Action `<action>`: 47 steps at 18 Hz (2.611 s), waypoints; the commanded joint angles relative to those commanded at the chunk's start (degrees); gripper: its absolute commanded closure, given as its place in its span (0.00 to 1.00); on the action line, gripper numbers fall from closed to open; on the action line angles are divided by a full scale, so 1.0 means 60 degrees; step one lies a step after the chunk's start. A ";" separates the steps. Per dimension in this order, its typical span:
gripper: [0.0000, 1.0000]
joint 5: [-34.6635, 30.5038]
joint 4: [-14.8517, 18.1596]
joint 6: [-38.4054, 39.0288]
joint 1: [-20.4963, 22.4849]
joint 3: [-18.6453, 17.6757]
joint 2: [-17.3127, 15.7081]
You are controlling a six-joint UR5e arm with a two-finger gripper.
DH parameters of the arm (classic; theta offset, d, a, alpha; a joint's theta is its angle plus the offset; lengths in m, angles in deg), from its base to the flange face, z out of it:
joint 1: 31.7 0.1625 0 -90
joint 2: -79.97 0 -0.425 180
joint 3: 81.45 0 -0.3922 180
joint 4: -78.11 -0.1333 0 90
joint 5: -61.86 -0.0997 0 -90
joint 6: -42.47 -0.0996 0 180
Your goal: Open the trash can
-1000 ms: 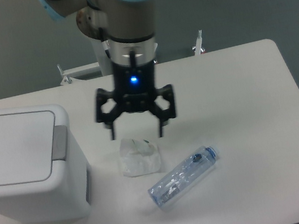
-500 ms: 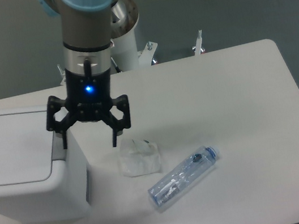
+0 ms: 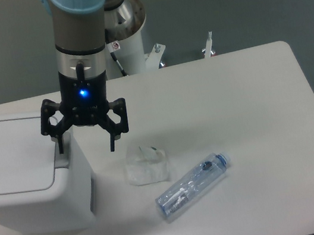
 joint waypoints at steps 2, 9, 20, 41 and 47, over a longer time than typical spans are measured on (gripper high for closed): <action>0.00 0.0000 0.0029 0.0030 -0.0015 0.0000 0.0015; 0.00 -0.0015 0.0029 0.0044 -0.0015 -0.0073 0.0118; 0.00 -0.0029 -0.0321 0.0352 -0.0015 0.0102 0.0088; 0.00 -0.1787 -0.0821 -0.7376 0.4144 0.0205 0.2020; 0.00 -0.2592 -0.0659 -0.9052 0.4263 -0.0190 0.2183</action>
